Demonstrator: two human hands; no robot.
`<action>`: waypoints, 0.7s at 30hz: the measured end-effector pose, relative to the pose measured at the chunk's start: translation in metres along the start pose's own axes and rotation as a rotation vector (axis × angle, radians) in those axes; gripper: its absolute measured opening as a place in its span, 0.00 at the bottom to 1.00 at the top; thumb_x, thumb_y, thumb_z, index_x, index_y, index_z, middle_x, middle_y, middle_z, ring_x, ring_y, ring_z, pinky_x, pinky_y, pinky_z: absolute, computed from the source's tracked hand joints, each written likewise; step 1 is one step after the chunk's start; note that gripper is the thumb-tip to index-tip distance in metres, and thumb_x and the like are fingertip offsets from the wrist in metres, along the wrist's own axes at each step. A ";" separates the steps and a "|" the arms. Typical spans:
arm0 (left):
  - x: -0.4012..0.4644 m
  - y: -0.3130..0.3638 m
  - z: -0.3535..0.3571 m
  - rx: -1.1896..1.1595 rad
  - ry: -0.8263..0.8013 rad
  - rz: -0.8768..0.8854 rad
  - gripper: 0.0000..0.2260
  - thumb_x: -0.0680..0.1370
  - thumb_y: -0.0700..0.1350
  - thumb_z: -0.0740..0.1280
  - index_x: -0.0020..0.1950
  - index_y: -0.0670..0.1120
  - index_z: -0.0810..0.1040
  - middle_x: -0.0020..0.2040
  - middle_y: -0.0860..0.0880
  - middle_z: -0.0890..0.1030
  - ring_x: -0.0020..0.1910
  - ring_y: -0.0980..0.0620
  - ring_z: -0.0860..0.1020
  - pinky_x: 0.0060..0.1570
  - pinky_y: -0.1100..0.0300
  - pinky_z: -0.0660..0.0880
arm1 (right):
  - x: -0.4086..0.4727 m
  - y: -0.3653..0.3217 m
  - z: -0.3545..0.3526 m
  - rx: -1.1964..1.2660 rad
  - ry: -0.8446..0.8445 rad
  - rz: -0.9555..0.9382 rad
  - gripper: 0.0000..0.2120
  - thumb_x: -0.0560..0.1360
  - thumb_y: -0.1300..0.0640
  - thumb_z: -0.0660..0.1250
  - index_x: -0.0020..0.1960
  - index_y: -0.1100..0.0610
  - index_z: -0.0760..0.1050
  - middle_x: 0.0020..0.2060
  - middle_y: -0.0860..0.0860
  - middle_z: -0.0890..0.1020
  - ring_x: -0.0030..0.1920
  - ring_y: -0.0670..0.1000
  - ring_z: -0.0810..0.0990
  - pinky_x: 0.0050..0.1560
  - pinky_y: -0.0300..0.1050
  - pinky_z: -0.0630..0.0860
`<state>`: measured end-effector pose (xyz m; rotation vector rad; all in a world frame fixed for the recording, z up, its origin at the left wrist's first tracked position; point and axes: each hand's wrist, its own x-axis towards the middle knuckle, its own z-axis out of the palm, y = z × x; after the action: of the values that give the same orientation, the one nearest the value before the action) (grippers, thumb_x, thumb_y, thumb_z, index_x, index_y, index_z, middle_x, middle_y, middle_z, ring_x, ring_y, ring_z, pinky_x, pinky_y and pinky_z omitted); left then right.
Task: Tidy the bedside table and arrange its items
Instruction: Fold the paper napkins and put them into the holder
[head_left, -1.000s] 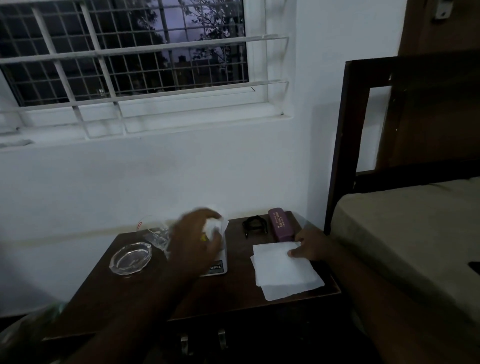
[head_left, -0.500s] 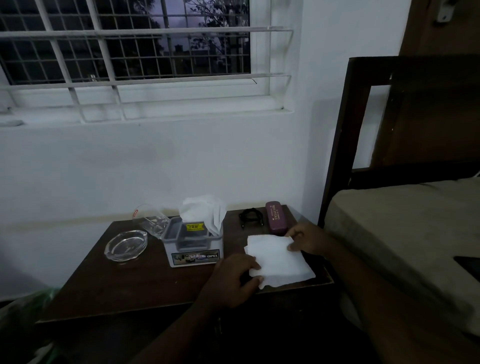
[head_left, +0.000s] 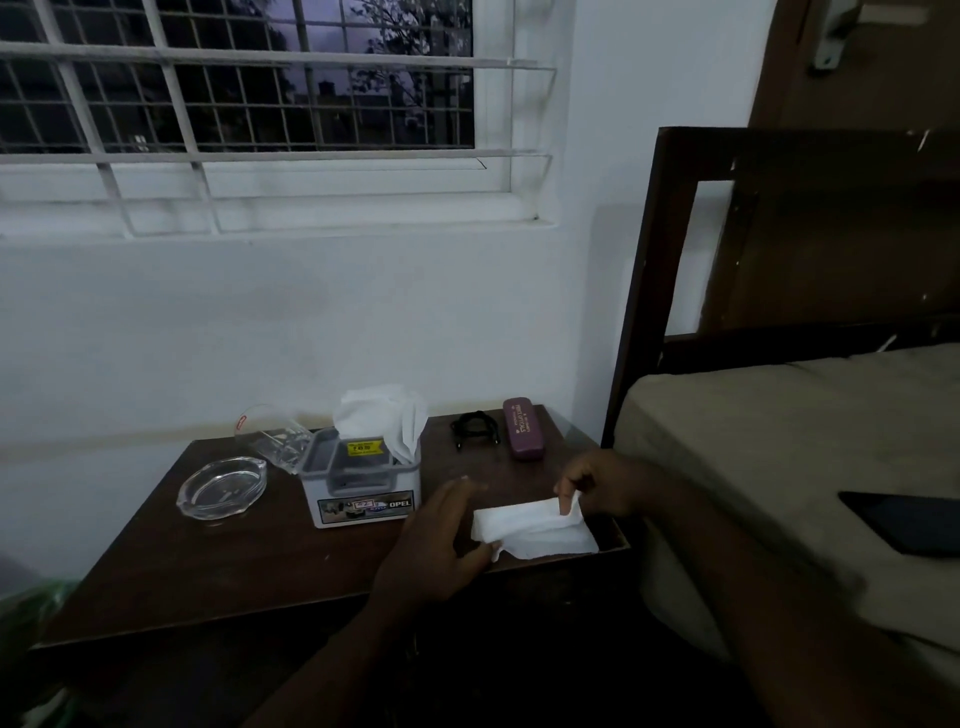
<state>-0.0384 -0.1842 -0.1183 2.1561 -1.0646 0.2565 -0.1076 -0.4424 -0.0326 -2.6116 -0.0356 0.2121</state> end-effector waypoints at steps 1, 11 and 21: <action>0.001 0.001 -0.001 0.008 0.000 0.029 0.21 0.73 0.56 0.69 0.64 0.53 0.73 0.65 0.55 0.73 0.69 0.58 0.69 0.63 0.51 0.71 | 0.000 -0.001 0.001 -0.028 -0.022 0.009 0.12 0.71 0.70 0.67 0.48 0.58 0.83 0.58 0.53 0.81 0.59 0.52 0.78 0.63 0.50 0.76; 0.001 0.006 -0.007 -0.058 -0.057 0.068 0.11 0.79 0.54 0.63 0.46 0.51 0.82 0.49 0.55 0.82 0.56 0.59 0.77 0.56 0.50 0.73 | 0.005 -0.016 0.007 0.053 0.100 0.011 0.13 0.78 0.68 0.59 0.56 0.56 0.76 0.55 0.53 0.78 0.53 0.51 0.77 0.48 0.37 0.75; 0.018 0.025 -0.011 -0.114 -0.220 -0.130 0.15 0.67 0.47 0.72 0.53 0.51 0.77 0.53 0.52 0.79 0.53 0.50 0.77 0.51 0.57 0.72 | 0.019 -0.028 0.015 -0.002 -0.135 0.029 0.06 0.70 0.59 0.74 0.45 0.54 0.79 0.41 0.44 0.77 0.42 0.44 0.75 0.42 0.37 0.71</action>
<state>-0.0447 -0.1985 -0.0894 2.1746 -1.0268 -0.1018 -0.0911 -0.4095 -0.0339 -2.5971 -0.0455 0.3979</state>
